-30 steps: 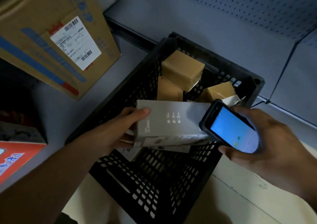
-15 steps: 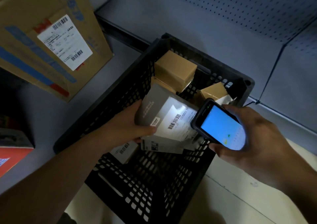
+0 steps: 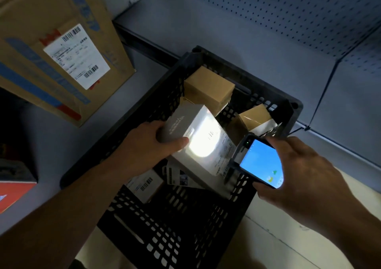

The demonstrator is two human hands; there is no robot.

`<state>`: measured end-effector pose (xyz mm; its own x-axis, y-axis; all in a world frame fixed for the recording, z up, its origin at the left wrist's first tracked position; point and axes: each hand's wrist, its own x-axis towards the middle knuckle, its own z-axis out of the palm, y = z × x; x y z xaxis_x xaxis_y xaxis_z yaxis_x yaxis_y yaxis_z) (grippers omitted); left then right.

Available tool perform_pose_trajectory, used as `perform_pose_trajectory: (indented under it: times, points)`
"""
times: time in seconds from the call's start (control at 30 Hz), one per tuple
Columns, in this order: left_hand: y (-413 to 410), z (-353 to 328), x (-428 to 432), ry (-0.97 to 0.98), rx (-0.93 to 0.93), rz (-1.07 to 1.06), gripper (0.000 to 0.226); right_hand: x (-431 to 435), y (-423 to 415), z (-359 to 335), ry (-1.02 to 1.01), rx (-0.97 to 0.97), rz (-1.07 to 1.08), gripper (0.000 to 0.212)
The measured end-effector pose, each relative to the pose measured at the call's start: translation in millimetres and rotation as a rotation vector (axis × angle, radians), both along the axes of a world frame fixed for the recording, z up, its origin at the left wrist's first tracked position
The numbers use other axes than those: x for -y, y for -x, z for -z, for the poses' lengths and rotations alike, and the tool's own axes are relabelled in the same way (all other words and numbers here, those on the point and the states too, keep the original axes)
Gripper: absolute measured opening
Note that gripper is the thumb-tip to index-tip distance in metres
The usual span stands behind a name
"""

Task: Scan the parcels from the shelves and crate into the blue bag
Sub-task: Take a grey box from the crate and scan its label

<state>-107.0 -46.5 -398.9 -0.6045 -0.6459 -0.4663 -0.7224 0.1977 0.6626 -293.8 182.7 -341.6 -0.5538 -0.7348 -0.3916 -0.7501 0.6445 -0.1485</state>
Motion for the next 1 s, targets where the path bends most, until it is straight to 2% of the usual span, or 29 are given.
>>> perform_pose_trajectory:
  times: [0.13, 0.43, 0.53, 0.63, 0.7, 0.8, 0.9, 1.0]
  points:
    - [-2.9, 0.7, 3.2, -0.006, -0.016, 0.002, 0.054, -1.6, 2.5, 0.8, -0.063, -0.018, -0.023, 0.090]
    - [-7.1, 2.4, 5.6, -0.026, -0.065, 0.009, 0.073, -0.8, -7.3, -10.4, -0.032, -0.007, -0.052, 0.092]
    - [-8.5, 0.0, 7.0, -0.009, -0.071, 0.007, 0.068, -2.9, -7.4, -7.3, -0.066, -0.026, -0.057, 0.092]
    - [-12.0, -4.7, 11.4, -0.019, -0.088, -0.027, 0.071, -5.2, -2.1, -1.1, -0.006, 0.002, -0.030, 0.091]
    - [-17.4, -10.6, 16.3, -0.043, -0.119, -0.093, 0.069, -3.6, 2.7, 0.8, 0.056, 0.047, -0.004, 0.092]
    - [-31.7, -22.5, 20.7, -0.146, -0.225, -0.257, 0.078, 7.2, 6.6, -2.2, 0.128, 0.102, -0.001, 0.091]
    - [-53.2, -39.7, 19.7, -0.220, -0.357, -0.429, 0.068, 29.9, 2.4, -11.8, 0.226, 0.154, -0.027, 0.087]
    - [-73.8, -60.9, 17.6, -0.212, -0.424, -0.561, 0.044, 62.1, -8.8, -27.2, 0.373, 0.215, -0.061, 0.079]
